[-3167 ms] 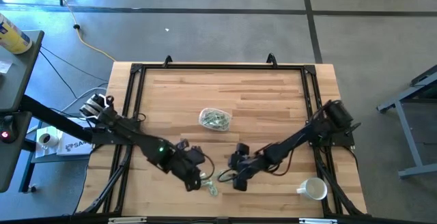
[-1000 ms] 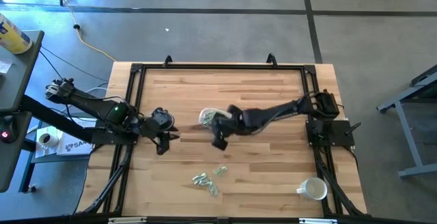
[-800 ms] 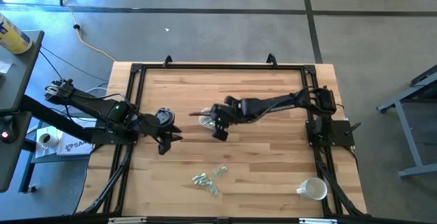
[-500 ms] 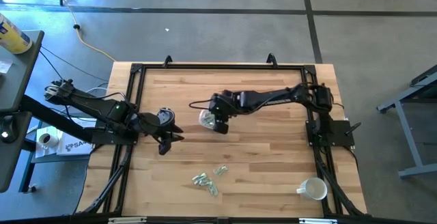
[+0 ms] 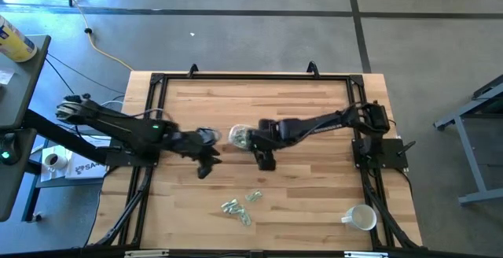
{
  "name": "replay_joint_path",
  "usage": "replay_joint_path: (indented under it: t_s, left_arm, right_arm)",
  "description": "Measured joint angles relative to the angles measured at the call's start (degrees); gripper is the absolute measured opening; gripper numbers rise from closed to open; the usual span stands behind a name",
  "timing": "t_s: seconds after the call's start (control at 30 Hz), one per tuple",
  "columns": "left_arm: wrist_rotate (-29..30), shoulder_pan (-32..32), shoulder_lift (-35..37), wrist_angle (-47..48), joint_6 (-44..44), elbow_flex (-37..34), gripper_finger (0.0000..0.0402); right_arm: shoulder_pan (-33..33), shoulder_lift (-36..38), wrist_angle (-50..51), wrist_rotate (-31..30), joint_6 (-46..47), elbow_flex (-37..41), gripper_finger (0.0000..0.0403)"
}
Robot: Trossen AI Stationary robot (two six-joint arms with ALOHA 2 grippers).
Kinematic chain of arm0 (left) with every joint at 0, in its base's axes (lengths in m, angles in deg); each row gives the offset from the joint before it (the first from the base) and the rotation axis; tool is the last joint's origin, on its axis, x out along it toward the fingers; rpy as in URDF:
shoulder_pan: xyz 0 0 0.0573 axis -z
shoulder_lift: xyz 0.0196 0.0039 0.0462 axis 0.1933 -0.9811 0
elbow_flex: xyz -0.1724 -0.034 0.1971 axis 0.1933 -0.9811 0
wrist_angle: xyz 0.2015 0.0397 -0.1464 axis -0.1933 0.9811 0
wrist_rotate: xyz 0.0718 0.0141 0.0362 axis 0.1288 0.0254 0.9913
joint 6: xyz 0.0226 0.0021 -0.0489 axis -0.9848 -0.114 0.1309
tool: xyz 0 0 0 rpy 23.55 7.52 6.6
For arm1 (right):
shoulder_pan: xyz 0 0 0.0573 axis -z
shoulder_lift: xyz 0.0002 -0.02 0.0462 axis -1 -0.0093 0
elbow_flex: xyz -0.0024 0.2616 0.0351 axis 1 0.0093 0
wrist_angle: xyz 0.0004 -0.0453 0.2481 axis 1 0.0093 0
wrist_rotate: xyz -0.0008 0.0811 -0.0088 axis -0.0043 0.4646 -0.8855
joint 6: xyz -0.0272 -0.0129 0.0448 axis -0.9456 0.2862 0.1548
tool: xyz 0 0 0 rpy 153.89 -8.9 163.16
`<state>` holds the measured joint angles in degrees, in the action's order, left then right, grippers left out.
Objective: Pick and place Stevia / Truvia into bins
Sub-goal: Put the stevia packet into the transparent container
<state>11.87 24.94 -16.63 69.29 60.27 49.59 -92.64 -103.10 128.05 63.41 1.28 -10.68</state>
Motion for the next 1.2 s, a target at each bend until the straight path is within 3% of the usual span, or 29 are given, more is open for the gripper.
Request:
replay_joint_path:
  t_s: [0.13, 0.23, 0.37, 0.53, 0.73, 0.83, 0.97, 1.2]
  left_arm:
    - [-5.16, -2.69, -8.90, -9.83, 0.48, 0.00, 0.0177]
    - [-5.46, -2.50, -14.94, -17.43, 2.84, 0.24, 0.0177]
    - [-3.95, -0.72, -21.67, -18.03, 4.93, 3.41, 0.0178]
    - [-4.20, 2.45, -28.47, -15.70, 5.99, 8.87, 0.0207]
    - [-3.33, 5.68, -34.91, -13.13, 7.19, 13.92, 0.0276]
    - [0.57, 7.25, -37.50, -13.95, 5.54, 14.92, 0.0292]
    - [3.68, 9.32, -41.59, -14.21, 4.18, 16.46, 0.0286]
    - [4.11, 11.10, -46.37, -15.13, 4.22, 19.36, 0.0248]
  right_arm:
    - [-3.81, 2.50, 0.79, 1.92, -2.26, 6.26, 0.0226]
    - [-6.90, 6.82, -2.77, 2.56, -0.22, 14.79, 0.0221]
    - [-11.46, 14.83, -9.72, 1.46, 7.62, 26.91, 0.0212]
    - [-16.80, 23.59, -15.83, -5.32, 16.30, 36.31, 0.0210]
    - [-19.88, 26.89, -18.91, -9.91, 19.27, 41.07, 0.0228]
    - [-20.12, 26.65, -19.17, -10.81, 19.31, 42.30, 0.0238]
    - [-20.10, 25.97, -19.04, -11.86, 19.29, 43.10, 0.0245]
    - [-20.10, 25.63, -19.43, -14.05, 19.48, 43.16, 0.0245]
